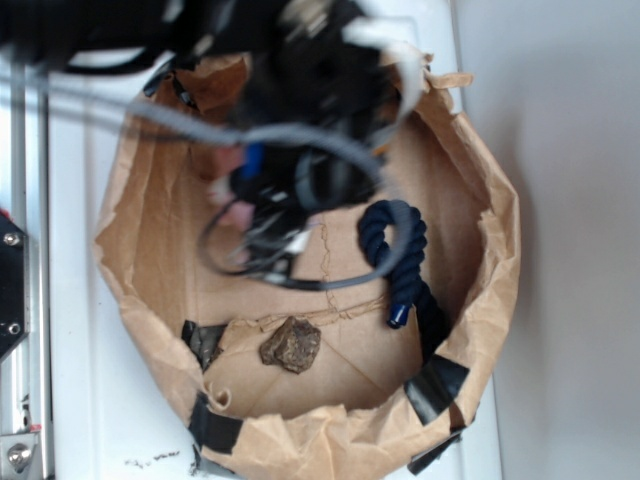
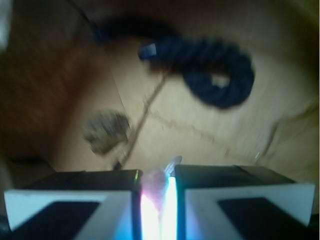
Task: Grab the pink bunny.
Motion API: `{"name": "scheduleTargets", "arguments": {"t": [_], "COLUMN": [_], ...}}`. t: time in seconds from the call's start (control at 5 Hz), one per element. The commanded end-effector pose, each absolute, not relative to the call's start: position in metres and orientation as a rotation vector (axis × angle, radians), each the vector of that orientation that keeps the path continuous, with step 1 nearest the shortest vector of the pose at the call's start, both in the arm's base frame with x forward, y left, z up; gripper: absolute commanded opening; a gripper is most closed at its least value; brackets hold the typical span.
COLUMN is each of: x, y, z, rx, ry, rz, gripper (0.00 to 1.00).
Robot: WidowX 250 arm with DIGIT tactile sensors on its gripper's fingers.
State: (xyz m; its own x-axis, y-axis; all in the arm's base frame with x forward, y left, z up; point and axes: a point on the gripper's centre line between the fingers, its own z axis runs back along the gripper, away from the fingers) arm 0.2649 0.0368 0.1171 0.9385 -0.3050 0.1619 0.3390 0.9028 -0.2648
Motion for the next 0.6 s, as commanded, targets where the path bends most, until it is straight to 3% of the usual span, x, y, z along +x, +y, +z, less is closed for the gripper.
{"name": "scheduleTargets", "arguments": {"t": [0.0,0.2,0.4], "x": [0.270,0.265,0.256], "y": [0.019,0.017,0.016], "z": [0.165,0.174,0.175], "rx": [-0.153,-0.138,-0.008], "ry": [-0.180,-0.207,-0.165], "rz": [-0.376,-0.357,-0.380], "gripper": [0.00,0.00,0.00]}}
